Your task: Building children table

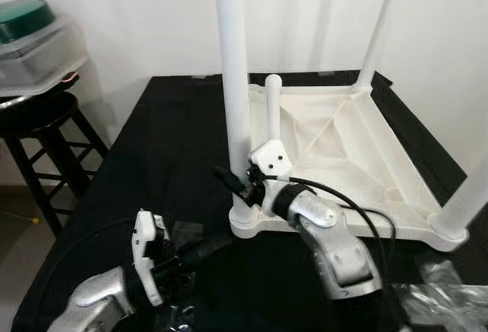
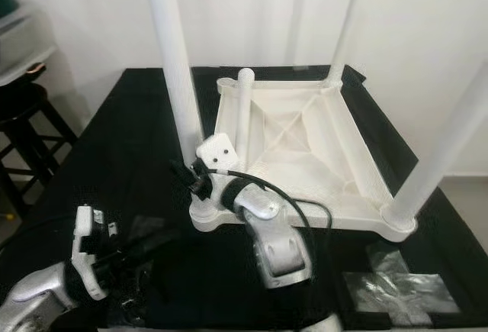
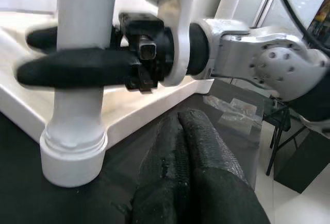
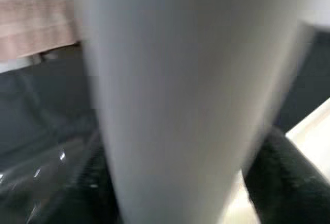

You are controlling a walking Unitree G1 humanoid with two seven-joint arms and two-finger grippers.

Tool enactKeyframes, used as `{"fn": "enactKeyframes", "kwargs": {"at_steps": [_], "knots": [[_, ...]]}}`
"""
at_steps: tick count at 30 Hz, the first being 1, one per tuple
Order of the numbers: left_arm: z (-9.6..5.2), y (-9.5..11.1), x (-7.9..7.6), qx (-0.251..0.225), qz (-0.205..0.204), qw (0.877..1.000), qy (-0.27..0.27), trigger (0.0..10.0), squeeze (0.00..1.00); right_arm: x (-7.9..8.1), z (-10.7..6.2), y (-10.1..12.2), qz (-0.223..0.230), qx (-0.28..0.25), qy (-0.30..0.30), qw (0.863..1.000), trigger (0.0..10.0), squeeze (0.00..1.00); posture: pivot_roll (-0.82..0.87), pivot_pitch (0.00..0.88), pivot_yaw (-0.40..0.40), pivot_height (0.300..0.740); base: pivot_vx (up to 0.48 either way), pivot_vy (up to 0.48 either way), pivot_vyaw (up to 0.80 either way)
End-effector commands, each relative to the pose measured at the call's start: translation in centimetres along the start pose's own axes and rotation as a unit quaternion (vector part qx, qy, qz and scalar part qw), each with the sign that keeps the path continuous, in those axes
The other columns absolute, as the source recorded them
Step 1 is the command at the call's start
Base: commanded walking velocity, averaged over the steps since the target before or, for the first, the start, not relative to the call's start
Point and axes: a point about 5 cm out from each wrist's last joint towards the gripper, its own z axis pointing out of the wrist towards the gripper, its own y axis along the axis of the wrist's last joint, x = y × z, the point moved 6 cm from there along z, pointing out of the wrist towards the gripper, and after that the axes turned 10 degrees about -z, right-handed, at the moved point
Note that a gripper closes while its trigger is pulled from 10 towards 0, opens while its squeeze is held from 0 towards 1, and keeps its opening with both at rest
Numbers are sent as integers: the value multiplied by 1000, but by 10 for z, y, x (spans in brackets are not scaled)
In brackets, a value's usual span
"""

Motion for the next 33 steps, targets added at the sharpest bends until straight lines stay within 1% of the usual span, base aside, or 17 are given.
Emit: {"fn": "enactKeyframes", "kwargs": {"at_steps": [1,3,4,5,6,7,8,9,10,11,12,14,19,23,24,28,33], "knots": [[-2,-2,3,6,4,1000,7,10000,0,-5,-1,14,7,-25,9,1000,10000,1000,-11,60,2,740,0,0,0],[-1,-2,3,7,4,1000,6,10000,0,-8,-5,43,-34,-75,68,994,10000,1000,-7,53,1,740,0,0,0],[-1,-3,3,7,4,1000,6,10000,0,-7,-7,52,-52,-88,97,990,10000,1000,-7,53,1,740,0,0,0],[-1,-3,3,7,4,1000,6,10000,0,-7,-7,52,-52,-88,97,990,10000,1000,-7,53,1,740,0,0,0],[-1,-3,3,7,4,1000,6,10000,0,-7,-11,59,-77,-101,134,983,10000,1000,-2,51,0,740,0,0,0],[0,-3,3,8,4,1000,6,10000,0,-8,-13,60,-99,-100,165,976,10000,635,-2,51,0,740,0,0,0],[0,-3,3,8,4,1000,6,10000,0,-8,-13,60,-99,-100,165,976,10000,635,-2,51,0,740,0,0,0],[0,-4,3,8,4,1000,7,10000,0,-10,-13,58,-114,-91,181,972,10000,98,-2,51,0,740,0,0,0],[0,-4,3,9,5,1000,6,10000,0,-16,-10,56,-123,-83,190,971,10000,0,7,47,-8,740,0,0,0],[0,-4,3,9,5,1000,6,10000,0,-16,-10,56,-123,-83,190,971,10000,0,7,47,-8,740,0,0,0],[1,-5,3,9,5,1000,7,10000,0,-29,-1,54,-122,-71,183,973,10000,0,9,46,-9,740,0,0,0],[1,-5,3,9,5,1000,7,10000,0,-33,2,55,-115,-72,182,974,10000,0,9,46,-9,740,0,0,0],[0,-6,3,11,4,1000,7,10000,0,-35,7,61,-82,-90,206,971,10000,0,19,40,-10,740,0,0,0],[0,-7,3,11,4,1000,7,10000,0,-34,7,61,-76,-93,218,968,10000,0,19,40,-10,740,0,0,0],[0,-7,3,12,4,1000,7,10000,0,-31,4,57,-69,-93,240,964,0,0,27,37,-14,740,0,0,0],[0,-8,2,12,3,1000,7,10000,0,-27,-2,46,-56,-96,269,957,0,0,22,39,-12,740,0,0,0],[0,-9,1,12,2,1000,6,10000,0,-29,-3,36,-37,-100,246,963,0,0,17,38,-15,740,0,0,0]]}}
